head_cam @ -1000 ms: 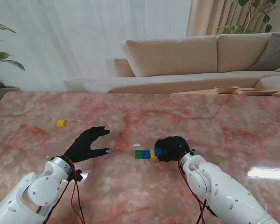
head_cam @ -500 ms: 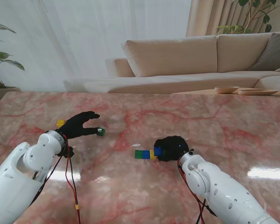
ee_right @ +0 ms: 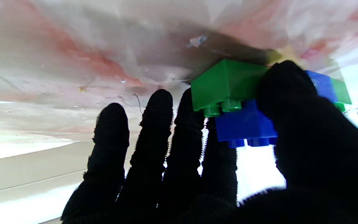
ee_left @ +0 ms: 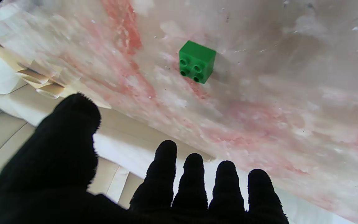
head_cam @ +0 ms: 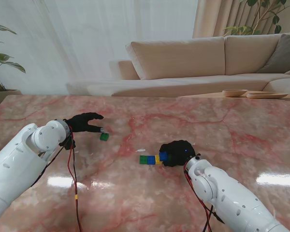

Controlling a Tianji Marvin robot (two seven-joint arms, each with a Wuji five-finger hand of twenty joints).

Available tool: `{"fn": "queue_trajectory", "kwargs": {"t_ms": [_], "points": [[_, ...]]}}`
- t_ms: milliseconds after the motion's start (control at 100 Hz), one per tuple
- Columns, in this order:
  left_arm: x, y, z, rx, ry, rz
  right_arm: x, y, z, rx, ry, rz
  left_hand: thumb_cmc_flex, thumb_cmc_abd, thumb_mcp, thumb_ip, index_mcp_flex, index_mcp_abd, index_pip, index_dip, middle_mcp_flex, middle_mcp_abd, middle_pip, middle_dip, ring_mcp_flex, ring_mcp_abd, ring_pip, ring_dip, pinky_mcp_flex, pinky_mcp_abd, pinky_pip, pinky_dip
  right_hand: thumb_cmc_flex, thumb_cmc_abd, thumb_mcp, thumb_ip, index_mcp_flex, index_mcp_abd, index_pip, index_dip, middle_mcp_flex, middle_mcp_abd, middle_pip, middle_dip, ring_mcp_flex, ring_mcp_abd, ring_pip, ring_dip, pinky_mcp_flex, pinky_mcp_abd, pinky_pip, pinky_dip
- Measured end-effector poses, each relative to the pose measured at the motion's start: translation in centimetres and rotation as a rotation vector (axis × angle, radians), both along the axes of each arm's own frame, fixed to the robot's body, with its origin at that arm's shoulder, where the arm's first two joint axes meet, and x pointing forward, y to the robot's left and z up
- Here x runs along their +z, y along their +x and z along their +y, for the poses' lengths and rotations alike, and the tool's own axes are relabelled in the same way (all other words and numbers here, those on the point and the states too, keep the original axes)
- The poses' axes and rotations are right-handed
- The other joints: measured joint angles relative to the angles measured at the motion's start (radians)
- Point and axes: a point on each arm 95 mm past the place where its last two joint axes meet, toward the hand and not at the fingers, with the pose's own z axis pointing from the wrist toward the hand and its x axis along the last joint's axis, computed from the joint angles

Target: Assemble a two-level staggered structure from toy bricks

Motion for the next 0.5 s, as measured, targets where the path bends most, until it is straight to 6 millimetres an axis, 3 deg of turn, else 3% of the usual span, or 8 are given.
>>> {"fn": "queue_trajectory", "kwargs": {"t_ms": [70,140,250,340,400,500], "points": [[-0.6,0.7,0.2,-0.011,0.019,0.025,0.0,0.0,0.1,0.002,0.0,0.0,0.0,-0.03,0.074,0.0,-0.029,-0.037,0.001,0.0,-0.01,0.0,-0.016,0.002,0.0,0.001,-0.011,0.001,0.0,0.0,0.0,0.0,0.0,0.0,0.0,0.0,0.0,0.0,0.0,-0.001,0.003,0.0,0.0,0.0,0.0,0.0,0.0,0.0,0.0,0.0,0.0,0.0],[-1.0,1.3,0.3,-0.025,0.03,0.047,0.0,0.1,0.1,0.003,0.0,0.0,0.005,-0.09,0.221,-0.001,-0.058,-0.109,0.0,-0.001,-0.011,0.0,-0.031,0.011,0.0,0.001,-0.023,0.009,0.0,0.0,0.0,0.001,0.0,0.0,0.0,-0.001,0.0,0.0,0.001,-0.002,0.007,0.0,-0.006,0.0,0.0,0.0,0.0,0.0,0.0,0.0,0.0,0.0],[-1.8,1.9,0.3,-0.065,0.061,0.073,0.1,0.1,0.1,0.002,0.001,-0.001,0.048,-0.141,0.375,-0.006,-0.081,-0.184,0.001,-0.003,-0.011,0.0,-0.038,0.022,0.0,0.002,-0.024,0.012,0.0,-0.001,0.0,-0.01,0.0,-0.001,0.0,-0.001,0.001,0.0,0.002,-0.003,0.009,0.0,-0.006,0.0,0.0,0.0,0.0,0.0,0.0,0.0,0.0,0.0],[-2.4,2.5,0.1,-0.088,0.089,0.079,0.1,0.1,0.1,0.001,0.003,-0.001,0.048,-0.176,0.384,-0.012,-0.109,-0.208,0.0,-0.011,-0.011,0.0,-0.045,0.026,0.0,0.002,-0.025,0.015,0.0,-0.001,0.0,-0.01,0.0,-0.001,0.0,-0.001,0.001,0.0,0.002,-0.005,0.009,0.0,-0.006,0.0,0.02,0.0,0.0,0.0,0.0,0.001,0.0,0.0],[-2.9,2.9,0.0,-0.097,0.107,0.065,0.1,0.2,0.1,-0.001,0.005,0.001,0.065,-0.195,0.384,-0.039,-0.109,-0.214,0.001,-0.011,-0.026,0.0,-0.049,0.028,0.0,0.002,-0.025,0.019,0.0,-0.001,0.0,-0.011,0.004,-0.003,0.0,-0.001,0.001,0.0,0.004,-0.013,0.009,0.0,-0.011,0.0,0.02,0.0,0.0,0.0,0.0,0.008,0.0,0.0],[-3.5,3.4,-0.2,-0.097,0.119,0.054,0.1,0.2,0.2,-0.002,0.005,0.002,0.085,-0.207,0.405,-0.051,-0.109,-0.221,0.002,-0.011,-0.034,-0.001,-0.05,0.043,0.0,0.002,-0.025,0.024,0.0,-0.001,0.0,-0.011,0.004,-0.004,0.0,-0.001,0.001,0.0,0.006,-0.014,0.009,0.0,-0.011,0.001,0.02,0.0,0.0,0.0,0.0,0.009,0.0,0.0]]}}
